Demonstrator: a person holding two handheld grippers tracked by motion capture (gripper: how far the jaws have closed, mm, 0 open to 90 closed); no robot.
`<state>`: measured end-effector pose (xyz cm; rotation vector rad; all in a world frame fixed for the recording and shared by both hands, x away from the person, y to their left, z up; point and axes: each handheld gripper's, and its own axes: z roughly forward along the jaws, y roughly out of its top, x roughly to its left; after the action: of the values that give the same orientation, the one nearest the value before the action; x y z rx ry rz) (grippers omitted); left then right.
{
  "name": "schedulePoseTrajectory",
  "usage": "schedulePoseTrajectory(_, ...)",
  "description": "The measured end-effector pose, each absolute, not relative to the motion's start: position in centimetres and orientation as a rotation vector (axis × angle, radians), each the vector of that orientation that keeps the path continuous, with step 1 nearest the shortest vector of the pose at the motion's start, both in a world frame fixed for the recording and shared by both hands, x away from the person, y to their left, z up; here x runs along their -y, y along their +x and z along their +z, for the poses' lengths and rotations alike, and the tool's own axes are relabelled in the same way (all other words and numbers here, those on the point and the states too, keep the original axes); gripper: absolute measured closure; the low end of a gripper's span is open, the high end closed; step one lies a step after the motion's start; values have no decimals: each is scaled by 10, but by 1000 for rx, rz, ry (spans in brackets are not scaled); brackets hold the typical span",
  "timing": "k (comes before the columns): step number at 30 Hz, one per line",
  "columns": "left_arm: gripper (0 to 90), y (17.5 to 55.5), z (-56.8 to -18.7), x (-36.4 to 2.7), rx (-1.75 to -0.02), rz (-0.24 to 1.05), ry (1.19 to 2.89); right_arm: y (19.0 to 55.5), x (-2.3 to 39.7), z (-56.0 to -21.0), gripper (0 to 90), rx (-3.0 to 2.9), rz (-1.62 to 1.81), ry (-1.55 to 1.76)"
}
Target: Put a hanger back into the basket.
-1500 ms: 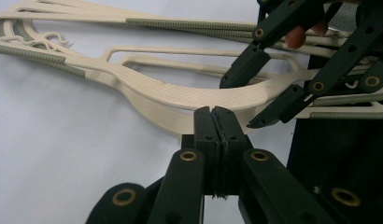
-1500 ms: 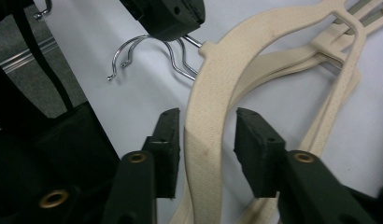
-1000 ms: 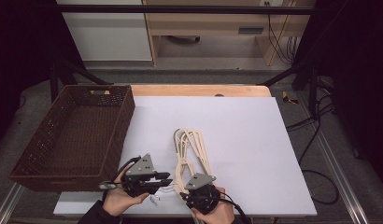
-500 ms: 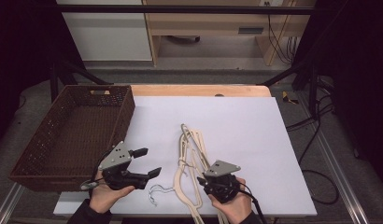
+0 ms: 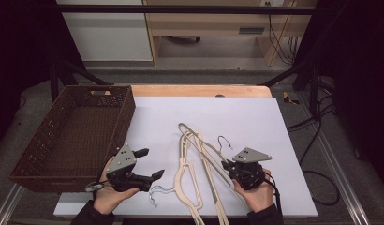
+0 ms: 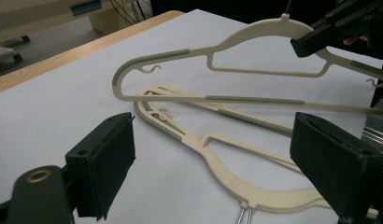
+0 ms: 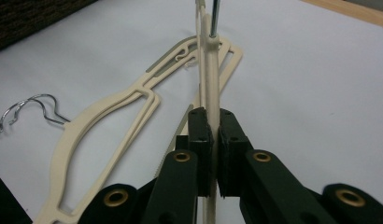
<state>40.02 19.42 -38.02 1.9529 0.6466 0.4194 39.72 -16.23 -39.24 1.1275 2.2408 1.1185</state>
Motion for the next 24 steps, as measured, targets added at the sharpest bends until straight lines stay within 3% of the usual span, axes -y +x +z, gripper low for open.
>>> schedulePoseTrajectory(16, 131, 407, -369, -170, -565, 432, 2039, 396, 140, -371, 866, -2505, 1329, 828)
schedulePoseTrajectory(24, 230, 414, -369, -146, -483, 434, 2076, 396, 128, -365, 866, -2532, 1356, 736)
